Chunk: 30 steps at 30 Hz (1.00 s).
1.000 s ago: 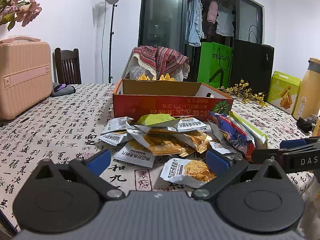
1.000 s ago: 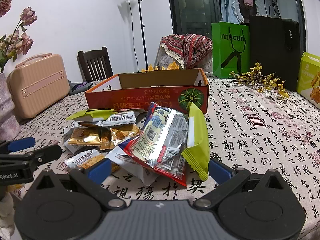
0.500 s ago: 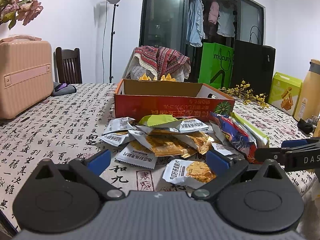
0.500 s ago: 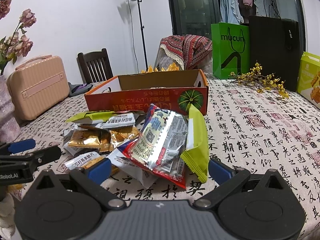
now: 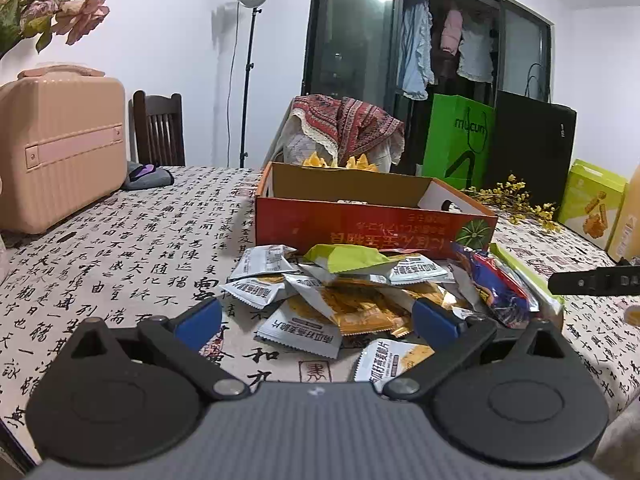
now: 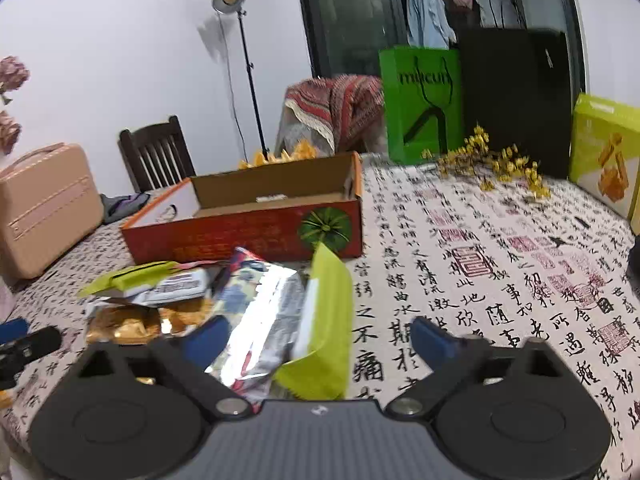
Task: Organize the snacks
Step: 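Grasp the lime-green wafer bar with the right gripper and lift it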
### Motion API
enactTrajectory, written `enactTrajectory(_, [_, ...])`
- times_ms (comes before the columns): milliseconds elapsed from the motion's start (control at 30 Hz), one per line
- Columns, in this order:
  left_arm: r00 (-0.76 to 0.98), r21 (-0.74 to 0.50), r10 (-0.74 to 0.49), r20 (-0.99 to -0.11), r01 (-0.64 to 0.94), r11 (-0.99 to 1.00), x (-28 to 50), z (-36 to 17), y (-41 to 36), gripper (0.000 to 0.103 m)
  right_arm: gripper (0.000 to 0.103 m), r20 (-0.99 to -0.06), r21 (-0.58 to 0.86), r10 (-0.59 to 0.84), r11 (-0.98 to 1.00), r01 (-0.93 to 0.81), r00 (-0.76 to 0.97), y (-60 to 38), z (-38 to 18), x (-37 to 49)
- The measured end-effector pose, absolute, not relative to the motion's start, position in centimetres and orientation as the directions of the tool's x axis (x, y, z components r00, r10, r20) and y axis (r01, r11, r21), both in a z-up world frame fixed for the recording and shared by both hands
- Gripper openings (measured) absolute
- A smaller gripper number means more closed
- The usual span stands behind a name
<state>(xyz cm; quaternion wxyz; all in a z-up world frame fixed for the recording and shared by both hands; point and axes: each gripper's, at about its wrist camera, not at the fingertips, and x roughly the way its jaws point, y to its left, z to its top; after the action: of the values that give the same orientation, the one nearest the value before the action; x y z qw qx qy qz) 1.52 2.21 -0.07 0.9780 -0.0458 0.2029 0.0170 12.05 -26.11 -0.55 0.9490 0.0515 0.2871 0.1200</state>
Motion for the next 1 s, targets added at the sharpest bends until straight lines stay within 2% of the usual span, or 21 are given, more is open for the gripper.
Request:
enactTrajectory(167, [0.913, -0.088, 0.03, -0.406, -0.071, 0.994, 1.7, -0.2, 2.5, 0.103, 0.064, -0.572, 0.227, 0.304, 0.951, -0.209, 0.762, -26.9, -1.8, 14.9])
enactTrajectory(400, [0.912, -0.092, 0.046, -0.409, -0.091, 0.992, 2.0, 0.0, 2.6, 0.103, 0.056, -0.587, 0.384, 0.429, 0.894, -0.23, 0.686, -28.2, -3.6, 17.2])
enactTrajectory(533, [0.91, -0.1, 0.046, -0.413, -0.095, 0.99, 2.3, 0.3, 2.4, 0.103, 0.044, -0.568, 0.46, 0.498, 0.852, -0.248, 0.655, -28.9, -4.3, 17.5])
enactTrajectory(800, [0.911, -0.103, 0.052, -0.409, -0.103, 0.989, 3.5, 1.5, 2.0, 0.103, 0.035, -0.521, 0.461, 0.502, 0.846, -0.267, 0.691, -29.7, -3.6, 16.5])
enactTrajectory(1000, [0.909, -0.111, 0.041, -0.415, -0.096, 0.989, 6.3, 3.4, 1.5, 0.103, 0.035, -0.489, 0.452, 0.501, 0.846, -0.284, 0.714, -30.0, -2.8, 16.5])
